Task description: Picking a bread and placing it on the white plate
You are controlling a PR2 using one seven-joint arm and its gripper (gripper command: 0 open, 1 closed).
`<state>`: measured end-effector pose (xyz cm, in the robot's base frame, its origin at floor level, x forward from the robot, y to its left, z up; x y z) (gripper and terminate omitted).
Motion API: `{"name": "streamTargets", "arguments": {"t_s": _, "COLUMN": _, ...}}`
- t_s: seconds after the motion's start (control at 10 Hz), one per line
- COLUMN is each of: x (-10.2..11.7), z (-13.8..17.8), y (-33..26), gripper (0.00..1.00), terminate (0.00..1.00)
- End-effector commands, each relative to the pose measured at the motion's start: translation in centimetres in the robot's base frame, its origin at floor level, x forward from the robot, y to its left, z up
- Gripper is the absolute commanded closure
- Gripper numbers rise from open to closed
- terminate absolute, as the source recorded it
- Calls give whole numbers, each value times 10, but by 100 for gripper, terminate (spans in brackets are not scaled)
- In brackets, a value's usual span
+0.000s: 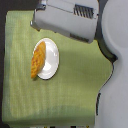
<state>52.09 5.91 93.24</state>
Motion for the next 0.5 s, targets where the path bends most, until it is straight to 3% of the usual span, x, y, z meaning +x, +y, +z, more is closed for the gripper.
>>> {"name": "streamTargets", "arguments": {"t_s": 0.0, "x": 3, "z": 1, "y": -106, "gripper": 0, "terminate": 0}}
{"name": "streamTargets", "arguments": {"t_s": 0.2, "x": -1, "z": -7, "y": -188, "gripper": 0, "terminate": 0}}
{"name": "streamTargets", "arguments": {"t_s": 0.4, "x": -7, "z": -12, "y": -226, "gripper": 0, "terminate": 0}}
